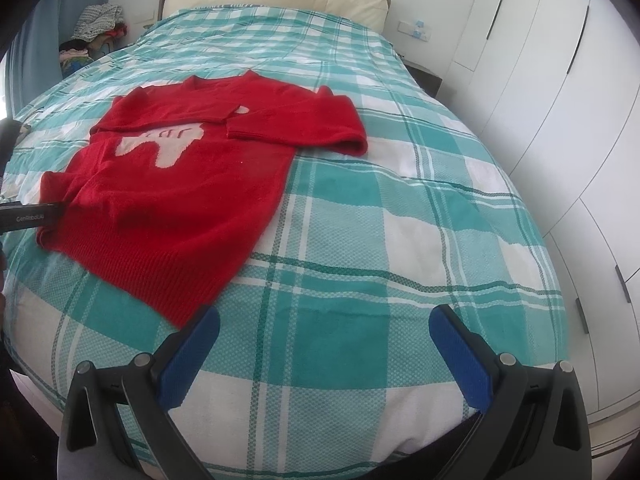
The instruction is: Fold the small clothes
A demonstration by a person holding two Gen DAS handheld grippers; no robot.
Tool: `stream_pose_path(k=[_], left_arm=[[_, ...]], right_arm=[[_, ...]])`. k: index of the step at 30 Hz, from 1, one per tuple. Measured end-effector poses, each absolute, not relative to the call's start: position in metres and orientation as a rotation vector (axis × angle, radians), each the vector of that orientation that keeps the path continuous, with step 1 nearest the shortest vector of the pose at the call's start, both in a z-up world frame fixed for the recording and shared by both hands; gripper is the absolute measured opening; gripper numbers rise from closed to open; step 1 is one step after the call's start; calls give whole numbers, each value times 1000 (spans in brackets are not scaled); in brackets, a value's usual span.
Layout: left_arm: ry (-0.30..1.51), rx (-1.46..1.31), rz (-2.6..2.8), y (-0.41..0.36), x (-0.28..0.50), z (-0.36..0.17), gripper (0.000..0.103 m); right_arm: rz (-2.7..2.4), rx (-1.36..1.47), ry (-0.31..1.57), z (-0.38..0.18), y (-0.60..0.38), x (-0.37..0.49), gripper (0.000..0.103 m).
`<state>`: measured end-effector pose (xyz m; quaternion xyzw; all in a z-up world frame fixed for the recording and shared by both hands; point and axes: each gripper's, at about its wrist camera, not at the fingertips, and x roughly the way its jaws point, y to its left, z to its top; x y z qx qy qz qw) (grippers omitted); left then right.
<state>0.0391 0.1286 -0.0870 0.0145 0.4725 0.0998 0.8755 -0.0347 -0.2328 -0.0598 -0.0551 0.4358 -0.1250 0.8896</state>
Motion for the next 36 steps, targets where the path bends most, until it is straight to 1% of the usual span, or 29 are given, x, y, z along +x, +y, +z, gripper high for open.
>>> stream_pose_path(k=[3, 8, 9, 13, 14, 15, 16, 17, 18, 19, 20, 21, 22, 27, 30, 32, 34, 36], left_arm=[[967, -18, 201, 155, 23, -76, 101], [1052, -303, -158, 151, 35, -94, 101], [1057, -316, -196, 144, 40, -98, 101], [1086, -217, -186, 114, 56, -111, 99], [1096, -192, -175, 110, 57, -113, 90], [1100, -167, -170, 107, 57, -113, 70], [1105, -145, -172, 104, 57, -113, 59], [1107, -142, -185, 104, 56, -113, 31], [1114, -160, -204, 106, 55, -113, 2], [1125, -184, -217, 110, 53, -113, 4], [1126, -204, -221, 115, 51, -112, 3], [1125, -216, -229, 118, 48, -110, 2], [1124, -222, -243, 123, 45, -106, 2], [1103, -202, -304, 139, 15, -85, 2], [1117, -139, -312, 131, 4, -87, 2], [1134, -85, -287, 124, 4, -101, 2], [1161, -102, -274, 127, 6, -116, 2], [1148, -113, -274, 127, 6, -119, 2]], right_arm=[[-244, -79, 899, -63, -239, -34, 103], [-62, 70, 908, -78, -232, -18, 103], [-7, 114, 917, -83, -230, -13, 103], [163, 240, 943, -105, -221, 7, 103], [191, 270, 953, -111, -220, 11, 103], [214, 303, 957, -116, -220, 16, 101], [227, 333, 955, -120, -221, 19, 97], [236, 356, 954, -122, -223, 22, 94], [242, 374, 956, -123, -224, 24, 84], [257, 387, 958, -124, -225, 26, 66], [278, 396, 965, -124, -225, 28, 50], [293, 400, 985, -125, -225, 31, 6], [299, 408, 1006, -125, -227, 31, 8], [263, 353, 1043, -96, -237, 8, 8], [250, 323, 1065, -86, -236, -4, 7], [225, 282, 1097, -95, -231, -4, 7], [186, 253, 1144, -116, -231, 1, 7], [170, 240, 1157, -130, -230, 1, 6]])
